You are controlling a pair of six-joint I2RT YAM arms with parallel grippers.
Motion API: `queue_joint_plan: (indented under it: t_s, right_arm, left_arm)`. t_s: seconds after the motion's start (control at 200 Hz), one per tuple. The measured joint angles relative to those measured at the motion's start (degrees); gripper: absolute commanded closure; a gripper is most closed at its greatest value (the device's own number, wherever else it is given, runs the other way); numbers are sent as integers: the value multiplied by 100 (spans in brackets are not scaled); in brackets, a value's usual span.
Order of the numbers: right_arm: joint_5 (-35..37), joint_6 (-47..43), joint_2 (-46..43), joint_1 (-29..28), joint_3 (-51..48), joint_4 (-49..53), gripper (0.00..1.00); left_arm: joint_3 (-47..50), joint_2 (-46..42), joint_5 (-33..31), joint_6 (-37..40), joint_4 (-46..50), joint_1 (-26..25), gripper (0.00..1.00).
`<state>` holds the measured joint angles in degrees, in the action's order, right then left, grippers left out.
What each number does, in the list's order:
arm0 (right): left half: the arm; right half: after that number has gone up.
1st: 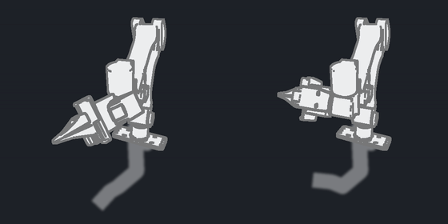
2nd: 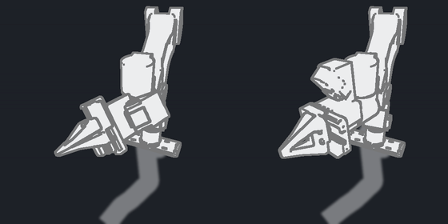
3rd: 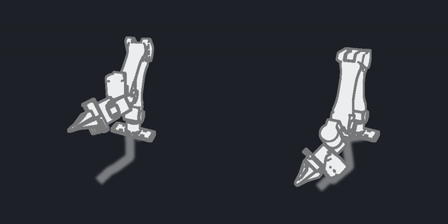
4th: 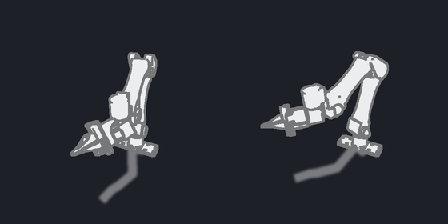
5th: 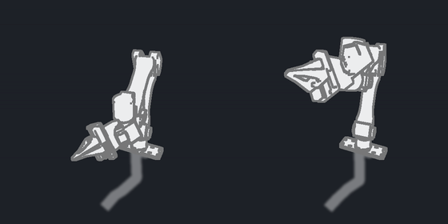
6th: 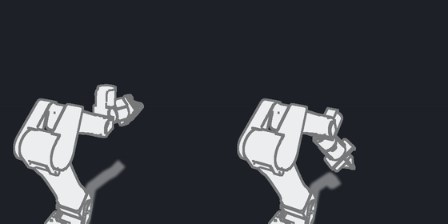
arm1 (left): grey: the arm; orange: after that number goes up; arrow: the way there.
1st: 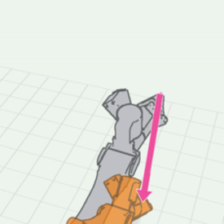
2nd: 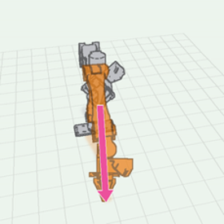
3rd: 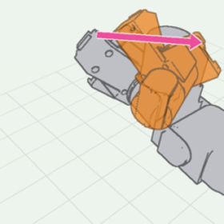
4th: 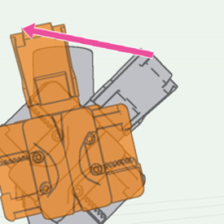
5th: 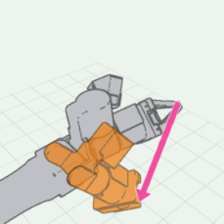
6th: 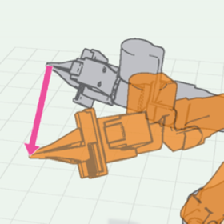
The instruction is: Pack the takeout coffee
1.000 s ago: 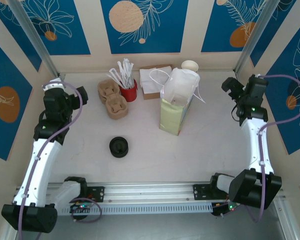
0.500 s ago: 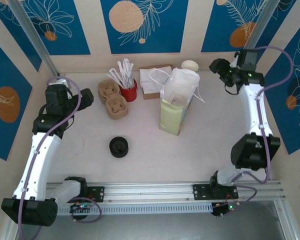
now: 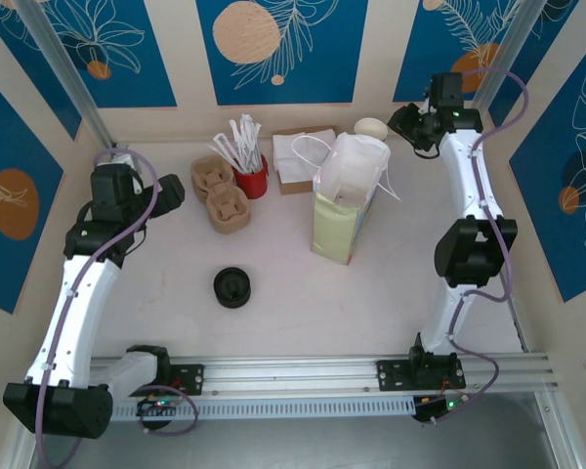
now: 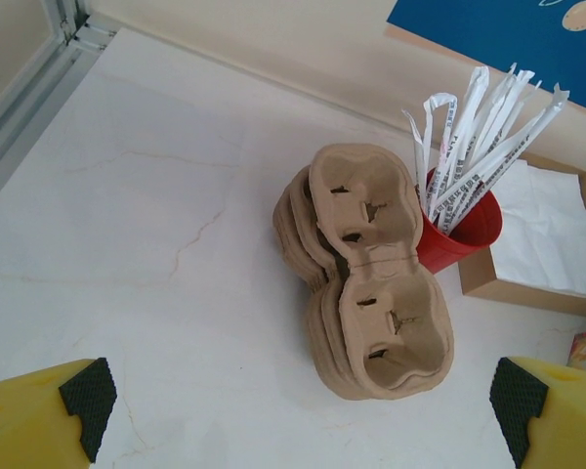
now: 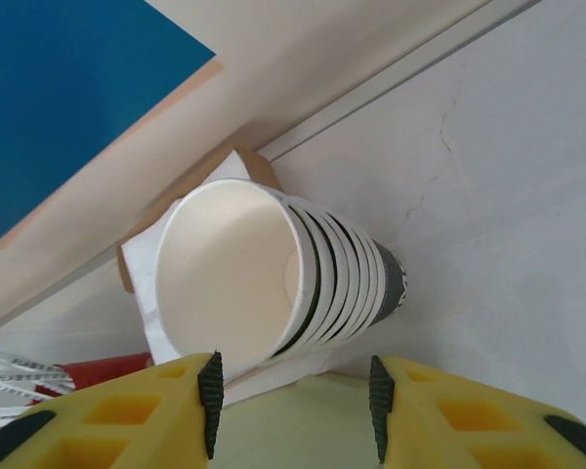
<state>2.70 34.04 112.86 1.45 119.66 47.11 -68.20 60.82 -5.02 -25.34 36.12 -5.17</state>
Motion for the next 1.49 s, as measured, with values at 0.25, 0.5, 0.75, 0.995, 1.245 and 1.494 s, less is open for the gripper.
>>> queue_joint_plan:
  t_s: [0.25, 0.5, 0.75, 0.995, 1.245, 1.494]
  right_arm:
    - [74, -2, 393, -59, 310, 199, 59]
    - [74, -20, 708, -94, 754, 299, 65]
    - [96, -24, 920, -151, 1001, 363, 65]
    - [122, -63, 1115, -184, 1084, 404, 66]
    - [125, -85, 1169, -188, 1154, 457, 72]
    - [122, -87, 1259, -188, 1172, 461, 74]
  left_arm:
    - [0, 120, 74, -118, 33, 0, 0]
    - [-22, 125, 72, -118, 118, 0, 0]
    - [-22, 122, 70, -118, 177, -2, 0]
    - [-22, 122, 61, -122, 192, 0, 0]
    - [-22, 122, 48, -136, 216, 0, 0]
    - [-22, 125, 48, -162, 232, -2, 0]
